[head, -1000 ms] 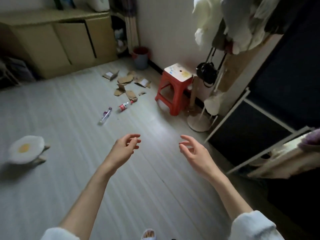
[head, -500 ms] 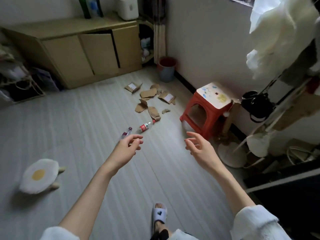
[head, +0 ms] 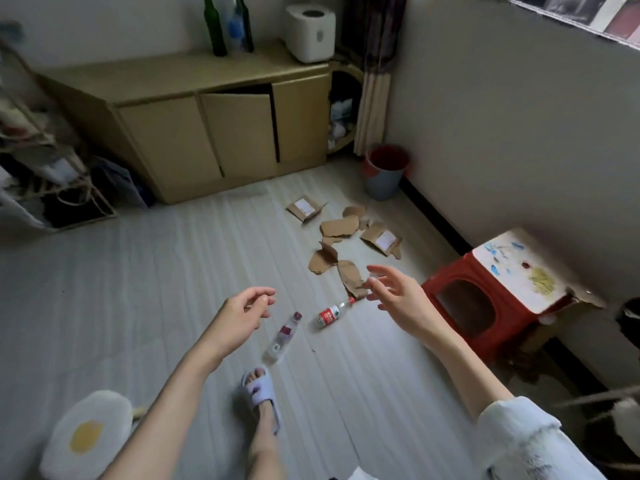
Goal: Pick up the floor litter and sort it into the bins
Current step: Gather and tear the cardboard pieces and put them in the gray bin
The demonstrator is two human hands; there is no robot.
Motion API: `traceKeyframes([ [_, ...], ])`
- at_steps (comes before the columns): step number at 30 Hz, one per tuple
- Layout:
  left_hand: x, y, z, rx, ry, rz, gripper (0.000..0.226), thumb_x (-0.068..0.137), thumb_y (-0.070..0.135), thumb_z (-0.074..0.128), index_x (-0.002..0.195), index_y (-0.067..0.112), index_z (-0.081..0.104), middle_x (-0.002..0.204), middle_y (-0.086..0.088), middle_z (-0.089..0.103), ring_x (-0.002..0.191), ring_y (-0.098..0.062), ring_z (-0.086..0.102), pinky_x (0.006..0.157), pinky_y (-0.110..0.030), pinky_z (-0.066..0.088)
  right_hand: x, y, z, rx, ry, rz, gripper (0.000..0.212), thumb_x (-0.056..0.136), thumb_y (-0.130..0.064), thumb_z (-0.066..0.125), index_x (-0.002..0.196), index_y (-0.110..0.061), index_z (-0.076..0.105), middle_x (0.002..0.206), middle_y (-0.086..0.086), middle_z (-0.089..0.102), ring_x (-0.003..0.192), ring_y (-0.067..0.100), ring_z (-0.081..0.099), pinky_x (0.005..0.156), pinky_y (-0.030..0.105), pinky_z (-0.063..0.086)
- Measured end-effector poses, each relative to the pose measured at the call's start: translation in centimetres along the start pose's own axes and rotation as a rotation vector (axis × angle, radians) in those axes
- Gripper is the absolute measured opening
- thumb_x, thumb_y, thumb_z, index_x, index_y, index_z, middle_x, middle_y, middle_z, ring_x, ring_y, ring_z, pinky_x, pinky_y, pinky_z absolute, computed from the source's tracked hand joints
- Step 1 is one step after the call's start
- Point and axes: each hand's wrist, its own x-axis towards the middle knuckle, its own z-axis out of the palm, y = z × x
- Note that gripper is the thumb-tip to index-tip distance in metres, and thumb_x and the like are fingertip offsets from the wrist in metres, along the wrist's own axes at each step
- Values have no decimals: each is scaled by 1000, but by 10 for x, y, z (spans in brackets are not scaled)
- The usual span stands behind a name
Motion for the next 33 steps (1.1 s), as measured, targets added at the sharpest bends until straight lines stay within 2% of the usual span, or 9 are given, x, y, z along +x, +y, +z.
traceKeyframes([
  [3, 97, 6, -56, -7, 20, 48, 23, 98, 12, 40, 95, 27, 58, 101, 0, 62, 84, -13, 59, 74, -27, 45, 93, -34, 30, 84, 60, 40, 36, 97, -29, 45, 130, -17, 49, 117, 7, 64, 97, 17, 64, 85, 32, 54],
  [7, 204, 36, -127, 19, 7, 86, 21, 98, 11, 39, 103, 18, 58, 100, -3, 62, 87, -18, 59, 76, -28, 45, 188, -94, 66, 281, 157, 117, 32, 99, -24, 43, 128, -14, 51, 109, 5, 65, 93, 16, 64, 88, 34, 53],
  [12, 316, 73, -169, -38, -38, 65, 23, 98, 11, 38, 97, 23, 58, 94, 4, 63, 88, -18, 59, 74, -26, 45, 289, -159, 65, 300, 227, 119, 29, 99, -22, 44, 125, -13, 53, 106, 6, 65, 83, 7, 63, 74, 19, 52],
  [19, 457, 104, -182, 33, -201, 28, 21, 98, 12, 39, 102, 21, 58, 100, 2, 62, 92, -18, 58, 70, -22, 45, 403, -177, 64, 307, 332, 239, 32, 99, -25, 43, 128, -16, 52, 108, 3, 65, 92, 15, 65, 85, 32, 54],
  [26, 627, 157, -174, 147, -281, 68, 21, 98, 11, 38, 105, 17, 57, 97, 2, 60, 82, -12, 56, 68, -21, 43, 560, -185, 49, 310, 359, 278, 33, 98, -27, 42, 128, -17, 50, 104, -2, 63, 90, 11, 63, 83, 31, 53],
  [30, 747, 204, -156, 201, -330, 119, 20, 97, 9, 40, 102, 17, 58, 94, 3, 60, 83, -15, 57, 67, -22, 43, 666, -195, 21, 286, 386, 301, 33, 99, -27, 41, 129, -16, 49, 114, 5, 64, 94, 15, 64, 88, 34, 52],
  [33, 799, 214, -154, 256, -376, 42, 20, 97, 10, 40, 102, 18, 57, 94, 3, 61, 84, -14, 58, 67, -23, 43, 714, -202, 12, 246, 308, 363, 34, 98, -26, 42, 129, -15, 50, 118, 6, 63, 95, 17, 64, 89, 35, 52],
])
